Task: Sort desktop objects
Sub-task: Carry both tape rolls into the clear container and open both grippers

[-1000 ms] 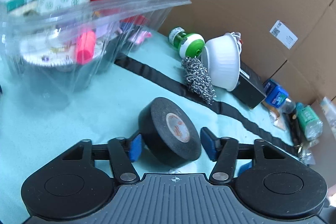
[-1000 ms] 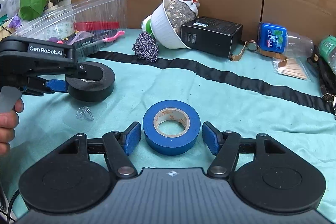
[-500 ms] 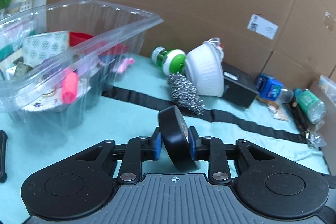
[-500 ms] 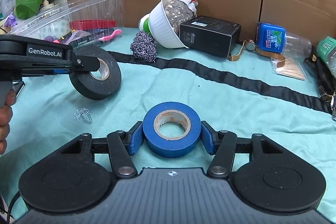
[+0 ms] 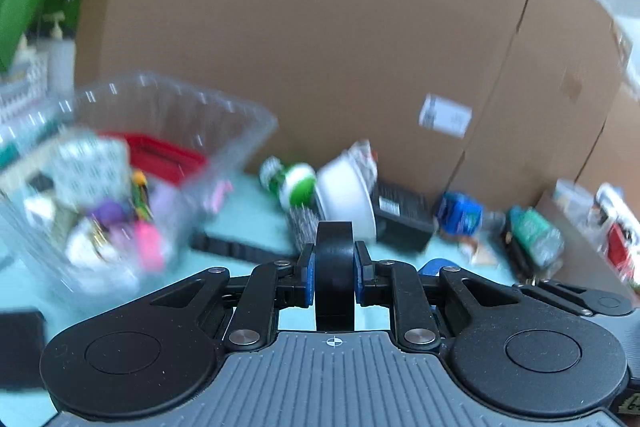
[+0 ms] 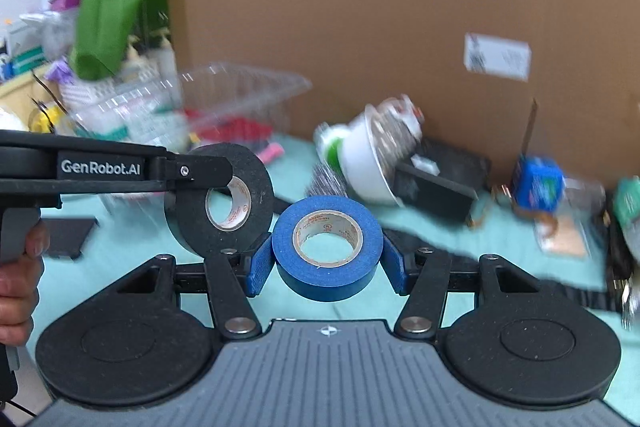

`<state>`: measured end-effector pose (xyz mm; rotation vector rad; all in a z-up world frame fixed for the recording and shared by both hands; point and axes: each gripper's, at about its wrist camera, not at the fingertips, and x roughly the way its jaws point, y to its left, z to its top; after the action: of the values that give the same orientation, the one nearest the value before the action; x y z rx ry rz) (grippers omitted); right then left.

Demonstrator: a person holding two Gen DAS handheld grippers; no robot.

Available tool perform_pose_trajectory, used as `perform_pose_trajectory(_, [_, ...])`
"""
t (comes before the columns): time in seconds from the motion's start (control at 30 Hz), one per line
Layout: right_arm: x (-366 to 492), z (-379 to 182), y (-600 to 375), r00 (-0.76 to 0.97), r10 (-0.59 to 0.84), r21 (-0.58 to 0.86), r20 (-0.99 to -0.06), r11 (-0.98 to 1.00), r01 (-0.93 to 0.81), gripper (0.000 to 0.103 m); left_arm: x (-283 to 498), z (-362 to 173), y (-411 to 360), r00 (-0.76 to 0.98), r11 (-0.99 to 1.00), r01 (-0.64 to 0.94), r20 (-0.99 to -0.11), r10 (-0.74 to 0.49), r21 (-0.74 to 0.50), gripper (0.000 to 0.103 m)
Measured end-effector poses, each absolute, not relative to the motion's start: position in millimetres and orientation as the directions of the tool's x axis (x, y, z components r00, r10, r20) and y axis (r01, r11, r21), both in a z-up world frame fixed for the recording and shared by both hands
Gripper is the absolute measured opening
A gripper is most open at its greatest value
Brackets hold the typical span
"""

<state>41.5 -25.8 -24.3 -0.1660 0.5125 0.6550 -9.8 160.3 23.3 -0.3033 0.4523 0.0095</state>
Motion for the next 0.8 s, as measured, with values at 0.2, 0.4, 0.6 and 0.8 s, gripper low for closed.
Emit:
perform_pose_trajectory(0.2, [34, 11, 16, 0.629, 0.65, 0.014, -0.426, 0.7, -0.714, 0.062, -28, 65, 196, 0.937, 0.966, -0.127, -0.348, 0.042, -0.225, 0.014])
perform_pose_trajectory(0.4, [34, 24, 67, 0.573, 0.714, -0.013, -0.403, 0.621, -0.783, 0.062, -26, 83, 239, 0.937, 0.958, -0.211, -0.319, 0.142, -0.193, 0.014])
perform_pose_trajectory(0.6, [50, 21, 110, 0.543, 0.735, -0.001, -0.406, 0.594, -0.804, 0.062, -10, 80, 279, 0.92, 0.943, -0.26, -0.349, 0.176, -0.208, 0.014])
perform_pose_trajectory(0.8, [62, 7, 142, 0.521, 0.726, -0.01, -0.449, 0.579, -0.815, 0.062, -4, 63, 304, 0.901, 0.941, -0.271, -0.396, 0.174, -0.203, 0.014])
